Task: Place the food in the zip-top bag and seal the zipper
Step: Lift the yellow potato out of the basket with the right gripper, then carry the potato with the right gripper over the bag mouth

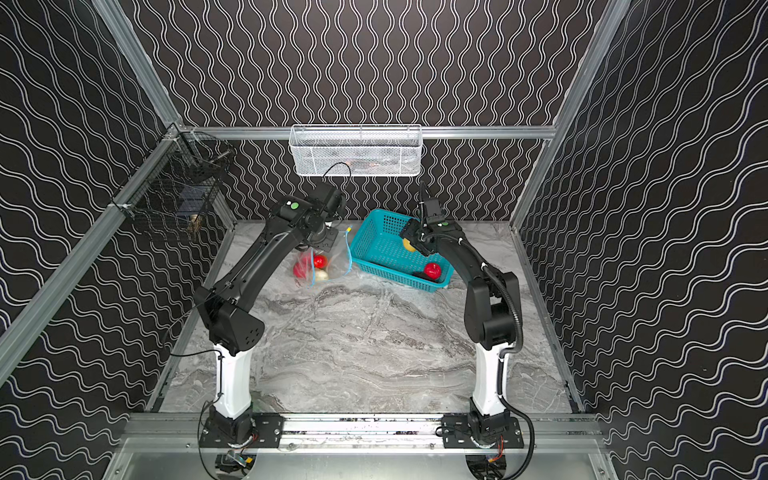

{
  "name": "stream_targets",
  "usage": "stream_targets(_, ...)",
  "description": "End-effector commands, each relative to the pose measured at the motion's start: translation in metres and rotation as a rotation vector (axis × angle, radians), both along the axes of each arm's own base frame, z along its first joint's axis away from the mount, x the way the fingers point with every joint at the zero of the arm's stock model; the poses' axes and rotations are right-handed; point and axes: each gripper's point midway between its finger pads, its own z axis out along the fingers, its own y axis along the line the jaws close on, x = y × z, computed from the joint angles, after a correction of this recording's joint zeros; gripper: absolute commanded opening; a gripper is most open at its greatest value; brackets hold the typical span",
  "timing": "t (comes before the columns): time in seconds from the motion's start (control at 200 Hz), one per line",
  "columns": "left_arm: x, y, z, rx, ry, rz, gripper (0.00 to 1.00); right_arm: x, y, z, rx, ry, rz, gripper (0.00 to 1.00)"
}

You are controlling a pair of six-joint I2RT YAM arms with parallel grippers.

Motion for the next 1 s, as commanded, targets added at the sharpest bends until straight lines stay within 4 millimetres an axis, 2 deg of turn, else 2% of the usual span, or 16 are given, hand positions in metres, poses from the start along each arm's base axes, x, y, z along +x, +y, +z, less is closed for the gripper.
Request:
stream_targets(0.0, 0.0, -0.001, -0.005, -0.003, 0.019, -0.004, 0.0, 0.002, 0.006, 0.02, 0.044, -0.06, -0.005, 0.63)
stream_targets(0.23, 0.002, -0.002, -0.008, 0.006, 0.03, -0.003, 0.0, -0.017, 0.013, 0.021, 0.112, -0.073, -0.01, 0.62)
stream_targets(0.26, 0.002, -0.003, -0.008, 0.005, 0.031, -0.002, 0.0, -0.018, 0.014, 0.014, 0.122, -0.068, -0.011, 0.62)
stream_targets(0.27, 0.002, -0.003, -0.008, 0.004, 0.031, -0.002, 0.0, -0.021, 0.014, 0.024, 0.134, -0.088, -0.01, 0.62)
stream_targets(0.285, 0.002, -0.003, -0.008, 0.004, 0.03, -0.004, 0.0, -0.022, 0.015, 0.029, 0.142, -0.099, -0.01, 0.62)
stream_targets(0.601, 0.001, 0.0, -0.013, 0.019, 0.036, 0.002, 0.0, -0.049, 0.023, 0.048, 0.204, -0.145, 0.003, 0.61)
stream_targets(0.781, 0.002, -0.003, -0.016, 0.012, 0.049, -0.001, 0.0, -0.061, 0.036, 0.058, 0.219, -0.151, 0.03, 0.61)
stream_targets(0.996, 0.002, -0.005, -0.019, 0.004, 0.062, -0.008, 0.0, -0.07, 0.062, 0.071, 0.228, -0.177, 0.085, 0.61)
